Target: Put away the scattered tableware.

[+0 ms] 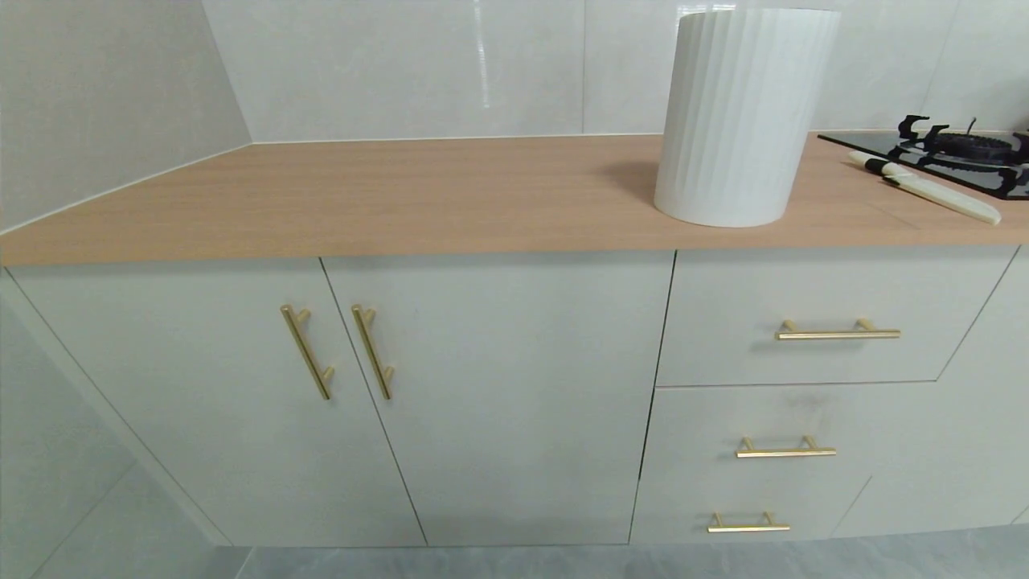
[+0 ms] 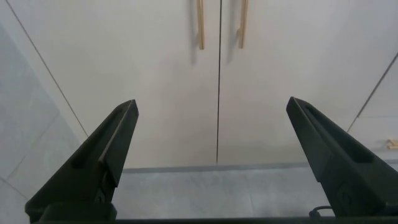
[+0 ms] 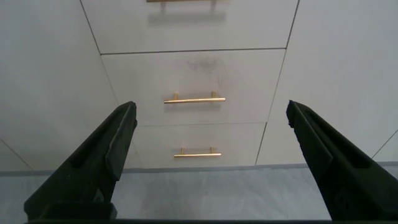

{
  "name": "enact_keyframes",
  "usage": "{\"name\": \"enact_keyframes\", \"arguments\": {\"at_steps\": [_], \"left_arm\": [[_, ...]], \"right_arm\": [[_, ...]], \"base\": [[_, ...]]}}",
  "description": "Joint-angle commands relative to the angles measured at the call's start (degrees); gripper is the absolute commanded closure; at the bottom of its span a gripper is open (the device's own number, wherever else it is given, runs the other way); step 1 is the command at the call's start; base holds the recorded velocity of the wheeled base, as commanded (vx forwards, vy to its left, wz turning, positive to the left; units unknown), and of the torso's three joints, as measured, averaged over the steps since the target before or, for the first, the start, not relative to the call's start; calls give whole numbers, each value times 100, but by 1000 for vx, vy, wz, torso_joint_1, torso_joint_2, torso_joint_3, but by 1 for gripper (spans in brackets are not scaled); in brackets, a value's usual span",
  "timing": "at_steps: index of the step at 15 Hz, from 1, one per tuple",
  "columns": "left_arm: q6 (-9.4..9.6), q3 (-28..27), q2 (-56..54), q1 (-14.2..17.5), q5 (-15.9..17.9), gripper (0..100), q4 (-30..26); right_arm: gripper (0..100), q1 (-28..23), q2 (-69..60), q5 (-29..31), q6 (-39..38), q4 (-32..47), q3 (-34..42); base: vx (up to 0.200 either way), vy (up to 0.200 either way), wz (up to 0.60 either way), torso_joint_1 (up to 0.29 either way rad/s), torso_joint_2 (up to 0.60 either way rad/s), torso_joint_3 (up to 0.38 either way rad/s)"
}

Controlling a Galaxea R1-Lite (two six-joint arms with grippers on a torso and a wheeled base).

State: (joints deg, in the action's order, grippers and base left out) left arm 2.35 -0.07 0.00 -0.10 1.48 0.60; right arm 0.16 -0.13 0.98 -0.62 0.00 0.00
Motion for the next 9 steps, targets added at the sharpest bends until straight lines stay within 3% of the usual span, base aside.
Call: {"name": "enact_keyframes", "arguments": {"at_steps": [1,2,9], "left_arm": [[20,7,0,1,-7,0,-7],[20,7,0,1,2,0,-7],[20,7,0,1,-7,0,-7]], "right_arm": [[0,2,13,-1,1,0,0],[0,2,13,-1,1,0,0],[0,2,13,-1,1,0,0]], "base": [[0,0,0,0,0,0],[0,0,0,0,0,0],[0,-200,0,2,4,4]]}}
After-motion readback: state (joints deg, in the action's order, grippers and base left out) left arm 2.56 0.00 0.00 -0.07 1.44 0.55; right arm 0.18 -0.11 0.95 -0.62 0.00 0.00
